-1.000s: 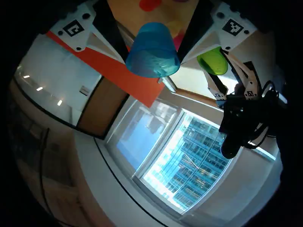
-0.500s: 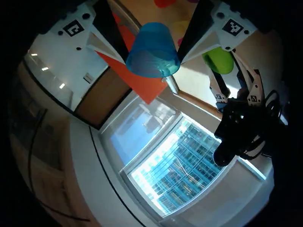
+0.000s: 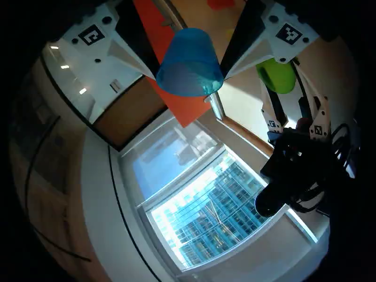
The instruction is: Pour water
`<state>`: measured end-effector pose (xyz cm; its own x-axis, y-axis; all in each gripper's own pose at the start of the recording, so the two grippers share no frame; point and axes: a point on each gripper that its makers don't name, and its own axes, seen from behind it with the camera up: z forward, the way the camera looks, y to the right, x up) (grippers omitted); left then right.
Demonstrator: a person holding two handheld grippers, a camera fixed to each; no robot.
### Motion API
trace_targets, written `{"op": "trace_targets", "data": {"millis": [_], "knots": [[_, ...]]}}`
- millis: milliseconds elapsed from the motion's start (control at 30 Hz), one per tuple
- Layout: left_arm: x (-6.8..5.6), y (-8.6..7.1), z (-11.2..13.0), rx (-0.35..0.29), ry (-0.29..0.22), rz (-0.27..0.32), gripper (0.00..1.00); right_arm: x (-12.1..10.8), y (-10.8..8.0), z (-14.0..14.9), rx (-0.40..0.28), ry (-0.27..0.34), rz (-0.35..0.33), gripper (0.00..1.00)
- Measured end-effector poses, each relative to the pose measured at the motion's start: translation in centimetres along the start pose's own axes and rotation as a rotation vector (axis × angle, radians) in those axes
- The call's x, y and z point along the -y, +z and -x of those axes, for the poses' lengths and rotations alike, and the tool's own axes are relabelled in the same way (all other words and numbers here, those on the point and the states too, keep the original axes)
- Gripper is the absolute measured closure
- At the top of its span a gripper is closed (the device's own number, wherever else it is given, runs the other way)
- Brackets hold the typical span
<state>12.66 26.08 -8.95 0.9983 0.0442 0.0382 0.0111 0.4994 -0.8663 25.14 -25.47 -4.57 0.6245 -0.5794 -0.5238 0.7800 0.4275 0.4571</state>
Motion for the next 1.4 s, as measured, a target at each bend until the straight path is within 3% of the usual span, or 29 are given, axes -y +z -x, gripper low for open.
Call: {"op": "trace_targets", "data": {"millis": [967, 1400], "knots": [[-0.7, 0.7, -0.3, 0.0, 0.011, 0.016, 0.12, -0.3, 0.7, 0.3, 0.032, -0.186, 0.016, 0.1], [-0.7, 0.8, -0.6, -0.004, 0.014, 0.019, 0.12, -1.0, 0.5, -0.2, 0.029, -0.23, 0.04, 0.1]]}}
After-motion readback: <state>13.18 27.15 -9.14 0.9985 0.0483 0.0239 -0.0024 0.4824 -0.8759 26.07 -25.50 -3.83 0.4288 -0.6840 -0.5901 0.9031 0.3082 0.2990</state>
